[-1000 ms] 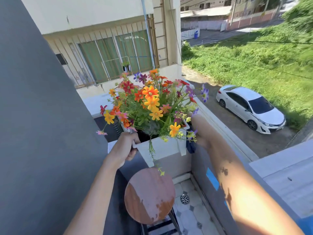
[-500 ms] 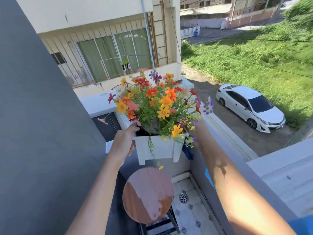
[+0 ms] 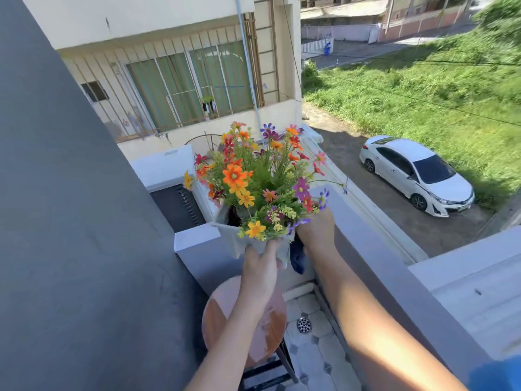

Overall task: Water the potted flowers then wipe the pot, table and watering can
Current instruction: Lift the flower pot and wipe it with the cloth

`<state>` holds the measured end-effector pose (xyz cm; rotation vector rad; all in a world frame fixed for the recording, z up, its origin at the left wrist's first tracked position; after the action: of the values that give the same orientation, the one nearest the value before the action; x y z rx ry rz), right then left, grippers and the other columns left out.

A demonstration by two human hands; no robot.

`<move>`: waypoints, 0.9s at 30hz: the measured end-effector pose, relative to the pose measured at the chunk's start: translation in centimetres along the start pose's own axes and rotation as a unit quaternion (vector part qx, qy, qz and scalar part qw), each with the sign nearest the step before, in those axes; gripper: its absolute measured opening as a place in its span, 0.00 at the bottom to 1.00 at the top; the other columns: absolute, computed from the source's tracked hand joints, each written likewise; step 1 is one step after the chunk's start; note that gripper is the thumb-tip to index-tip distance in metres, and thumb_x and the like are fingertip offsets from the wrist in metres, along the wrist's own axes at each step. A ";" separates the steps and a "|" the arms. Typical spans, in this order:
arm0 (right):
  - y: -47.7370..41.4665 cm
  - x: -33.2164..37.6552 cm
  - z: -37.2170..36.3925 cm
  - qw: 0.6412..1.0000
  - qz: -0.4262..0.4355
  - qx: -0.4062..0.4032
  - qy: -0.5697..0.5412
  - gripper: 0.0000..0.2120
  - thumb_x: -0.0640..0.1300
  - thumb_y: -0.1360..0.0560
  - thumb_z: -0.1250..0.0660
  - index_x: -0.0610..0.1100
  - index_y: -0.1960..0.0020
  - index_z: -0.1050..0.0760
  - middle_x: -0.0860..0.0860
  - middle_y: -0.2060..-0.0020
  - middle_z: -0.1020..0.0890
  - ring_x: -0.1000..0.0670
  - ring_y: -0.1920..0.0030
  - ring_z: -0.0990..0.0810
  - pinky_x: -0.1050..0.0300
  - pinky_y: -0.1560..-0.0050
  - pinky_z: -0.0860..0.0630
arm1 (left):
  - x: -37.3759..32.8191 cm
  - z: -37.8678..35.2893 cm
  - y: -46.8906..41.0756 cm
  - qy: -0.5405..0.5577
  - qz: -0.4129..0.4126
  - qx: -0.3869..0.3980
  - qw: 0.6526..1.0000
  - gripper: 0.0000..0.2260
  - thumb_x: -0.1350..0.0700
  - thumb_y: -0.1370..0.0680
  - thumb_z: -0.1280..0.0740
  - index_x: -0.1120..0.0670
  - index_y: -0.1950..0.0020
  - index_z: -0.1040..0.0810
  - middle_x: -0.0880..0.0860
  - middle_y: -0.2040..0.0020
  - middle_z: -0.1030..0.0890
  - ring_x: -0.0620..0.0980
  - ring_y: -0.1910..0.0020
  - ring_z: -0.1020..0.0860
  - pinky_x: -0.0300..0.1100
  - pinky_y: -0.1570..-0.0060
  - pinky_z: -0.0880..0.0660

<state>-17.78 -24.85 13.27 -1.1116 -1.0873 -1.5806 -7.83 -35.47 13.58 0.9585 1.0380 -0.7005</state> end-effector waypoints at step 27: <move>0.8 1.6 -2.3 0.956 0.158 0.149 -0.196 0.11 0.41 0.27 0.28 0.52 0.47 0.24 0.49 0.52 0.18 0.54 0.56 0.20 0.60 0.55 0.24 | -2.7 5.4 0.2 0.190 0.021 0.051 0.980 0.10 0.61 0.18 0.47 0.56 0.60 0.35 0.55 0.71 0.28 0.42 0.84 0.45 0.32 0.83 0.46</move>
<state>-17.78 -27.48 14.41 -1.3433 -1.2812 -0.9317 -6.58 -40.10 17.16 1.2319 1.3191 -0.5503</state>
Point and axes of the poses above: each hand's wrist, its own y-axis away from the middle knuckle, its own z-axis out of the back of the hand, x = y × z, the point moved 2 cm from there along -y, towards the middle knuckle
